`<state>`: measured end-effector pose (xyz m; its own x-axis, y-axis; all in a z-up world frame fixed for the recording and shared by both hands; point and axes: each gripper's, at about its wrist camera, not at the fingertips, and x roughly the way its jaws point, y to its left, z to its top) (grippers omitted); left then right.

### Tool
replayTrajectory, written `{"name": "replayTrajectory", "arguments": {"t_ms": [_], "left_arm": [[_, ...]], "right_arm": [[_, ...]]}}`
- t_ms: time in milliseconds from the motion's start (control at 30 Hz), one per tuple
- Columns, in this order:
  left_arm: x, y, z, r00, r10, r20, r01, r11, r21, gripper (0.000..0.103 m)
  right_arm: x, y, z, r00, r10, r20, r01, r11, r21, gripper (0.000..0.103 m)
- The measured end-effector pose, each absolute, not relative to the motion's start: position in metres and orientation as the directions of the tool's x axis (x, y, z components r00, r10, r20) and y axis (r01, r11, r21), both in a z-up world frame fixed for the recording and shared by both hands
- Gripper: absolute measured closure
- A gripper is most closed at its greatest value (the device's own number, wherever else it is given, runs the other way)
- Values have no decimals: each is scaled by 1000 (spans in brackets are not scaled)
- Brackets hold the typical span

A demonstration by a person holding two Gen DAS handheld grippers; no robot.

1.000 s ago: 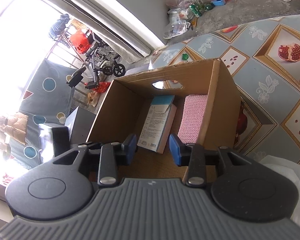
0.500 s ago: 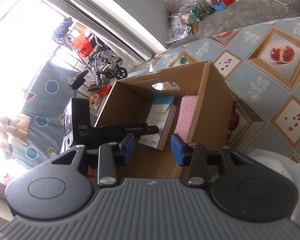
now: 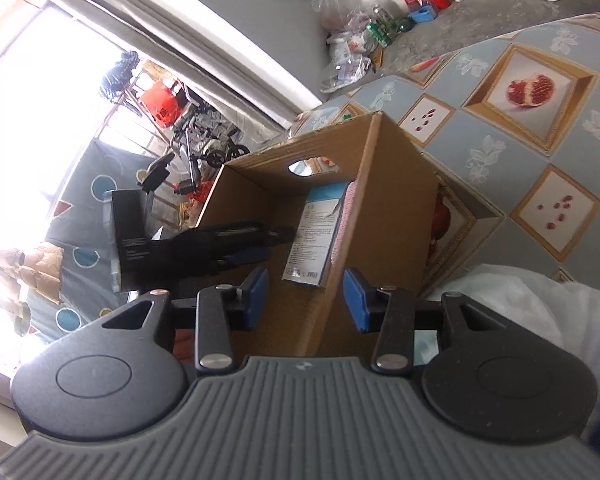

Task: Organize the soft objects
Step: 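Reach the right tool to the white tissue packet and close on it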

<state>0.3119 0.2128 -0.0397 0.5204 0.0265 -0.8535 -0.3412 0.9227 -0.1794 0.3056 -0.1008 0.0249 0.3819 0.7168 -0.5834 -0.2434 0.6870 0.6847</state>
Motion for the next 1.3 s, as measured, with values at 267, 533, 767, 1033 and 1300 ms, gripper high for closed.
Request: {"name": "replayTrajectory", "arguments": {"t_ms": [267,533,767,1033,1300], "left_arm": [[254,145,37,692,-35,-721,-105,983,-149,38],[214,38,54,662,-288,-692,253,955,-155,28],[211,-45,30,587,-359,-726,380,914,-145,30],[268,-86,17,580,-375,-723,395,906,-152,35],[322,-144,-15,523,-345,-779,477,876,-67,35]], "right_arm": [[254,-166,48,506,643,-575,-234,744,626,57],[208,-257,66,667,455,-589,-125,849,514,52],[226,-321,45,664,410,-625,1,835,550,52],[317,-340,15,581,472,-663,105,765,636,50],[374,-336,-25,517,464,-719,188,758,624,50]]}}
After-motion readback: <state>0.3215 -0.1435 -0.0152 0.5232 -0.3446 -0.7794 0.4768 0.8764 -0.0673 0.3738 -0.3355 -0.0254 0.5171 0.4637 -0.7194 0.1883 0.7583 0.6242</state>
